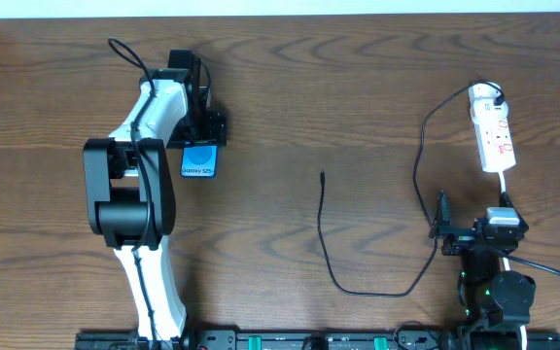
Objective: Plug charger to phone and switch on socket
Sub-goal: 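Close the left gripper on the phone's bottom edge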
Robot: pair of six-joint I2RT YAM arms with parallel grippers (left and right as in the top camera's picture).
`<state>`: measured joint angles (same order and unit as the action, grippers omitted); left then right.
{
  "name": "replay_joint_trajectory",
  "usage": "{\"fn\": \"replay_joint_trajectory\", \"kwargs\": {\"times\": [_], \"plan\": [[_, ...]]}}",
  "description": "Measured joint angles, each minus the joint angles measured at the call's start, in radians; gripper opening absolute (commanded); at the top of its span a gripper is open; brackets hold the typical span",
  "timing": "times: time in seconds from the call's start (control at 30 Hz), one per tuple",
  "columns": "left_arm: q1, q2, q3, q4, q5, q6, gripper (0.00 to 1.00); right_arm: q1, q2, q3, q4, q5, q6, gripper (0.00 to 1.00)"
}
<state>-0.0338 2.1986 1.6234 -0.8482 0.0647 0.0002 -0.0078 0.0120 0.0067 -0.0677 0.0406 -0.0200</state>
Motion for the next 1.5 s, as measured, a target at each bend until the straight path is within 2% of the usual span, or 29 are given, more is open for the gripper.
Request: {"fn": "replay_joint_trajectory", "kwargs": {"times": [0.33,0.5,0.7,0.8,0.97,1.03,1.5], "plan": [[-0.001,0.0,0.0,0.0,-0.003,0.001,0.67,0.0,0.0,0.0,0.0,0.0,0.0,0.99],[-0.001,0.0,0.0,0.0,-0.003,0.001,0.67,0.0,0.0,0.0,0.0,0.0,0.0,0.99],[-0.001,0.0,0.0,0.001,-0.003,0.001,0.61,0.0,0.0,0.0,0.0,0.0,0.0,0.99],[-0.001,0.0,0.0,0.001,-0.003,0.001,0.51,0.0,0.0,0.0,0.0,0.0,0.0,0.99],[-0.001,0.0,0.0,0.001,-0.003,0.001,0.28,0.0,0.0,0.0,0.0,0.0,0.0,0.99],[-0.001,0.0,0.0,0.002,-0.003,0.001,0.08,0.0,0.0,0.0,0.0,0.0,0.0,0.99],[-0.001,-0.003,0.0,0.002,-0.003,0.001,0.07,0.0,0.0,0.0,0.0,0.0,0.0,0.99]]}}
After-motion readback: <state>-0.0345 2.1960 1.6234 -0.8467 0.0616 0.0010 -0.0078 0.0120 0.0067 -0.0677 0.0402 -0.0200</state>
